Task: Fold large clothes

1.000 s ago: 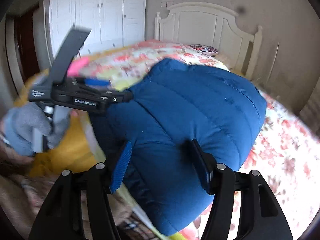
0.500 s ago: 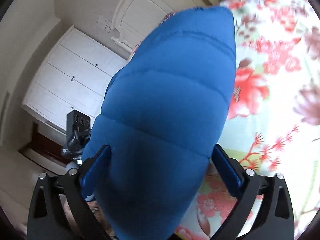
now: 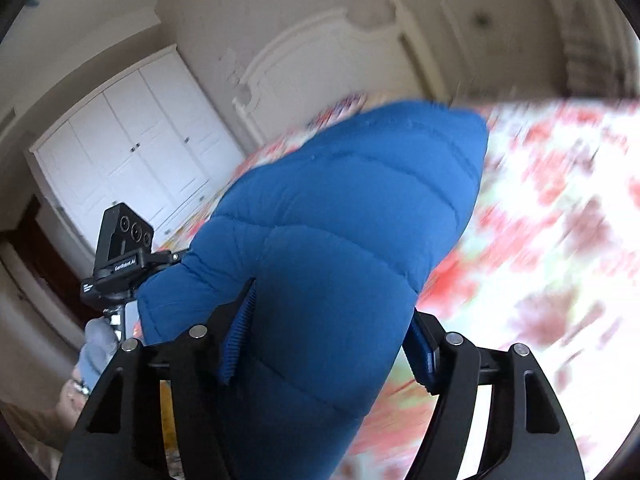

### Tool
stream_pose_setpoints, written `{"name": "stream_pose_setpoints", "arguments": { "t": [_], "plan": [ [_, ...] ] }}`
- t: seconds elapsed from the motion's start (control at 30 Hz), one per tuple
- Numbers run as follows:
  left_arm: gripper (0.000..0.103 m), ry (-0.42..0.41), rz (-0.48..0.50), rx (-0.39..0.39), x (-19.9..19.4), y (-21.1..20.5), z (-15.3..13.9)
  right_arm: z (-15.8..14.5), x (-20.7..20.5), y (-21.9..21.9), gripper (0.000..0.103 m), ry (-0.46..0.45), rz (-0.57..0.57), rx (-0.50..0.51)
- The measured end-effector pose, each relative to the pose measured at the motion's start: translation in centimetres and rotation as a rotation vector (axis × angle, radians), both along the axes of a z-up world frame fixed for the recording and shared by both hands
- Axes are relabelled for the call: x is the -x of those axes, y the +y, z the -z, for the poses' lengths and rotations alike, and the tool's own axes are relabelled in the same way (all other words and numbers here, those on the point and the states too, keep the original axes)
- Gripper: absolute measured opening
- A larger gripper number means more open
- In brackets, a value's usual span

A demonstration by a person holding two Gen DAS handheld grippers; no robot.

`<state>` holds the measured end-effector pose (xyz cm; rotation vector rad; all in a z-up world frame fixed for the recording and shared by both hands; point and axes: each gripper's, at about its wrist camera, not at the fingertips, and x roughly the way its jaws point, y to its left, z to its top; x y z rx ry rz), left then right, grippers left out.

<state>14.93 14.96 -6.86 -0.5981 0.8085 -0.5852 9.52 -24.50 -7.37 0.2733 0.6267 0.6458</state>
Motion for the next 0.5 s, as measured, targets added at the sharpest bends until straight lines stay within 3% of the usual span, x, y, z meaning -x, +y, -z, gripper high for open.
{"name": "stream_pose_setpoints", "arguments": {
  "t": [0.2, 0.3, 0.37, 0.5],
  "plan": [
    [0.049, -0.003, 0.029, 0.029, -8.3, -8.7, -0.1, -2.0, -4.3, -7.1, 0.065, -0.073, 0.143, 0.081],
    [0.048, -0.003, 0.032, -0.006, -12.0, -13.2, 0.6, -1.3, -7.6, -10.7, 0.065, -0.029, 0.205, 0.085],
    [0.048, -0.008, 0.029, -0.071, -13.7, -15.8, 1.5, 0.6, -9.8, -12.8, 0.065, 0.04, 0.243, 0.08],
    [0.054, 0.007, -0.002, -0.054, -13.5, -16.3, 2.9, 2.3, -9.9, -14.7, 0.07, 0.08, 0.274, 0.036]
  ]
}}
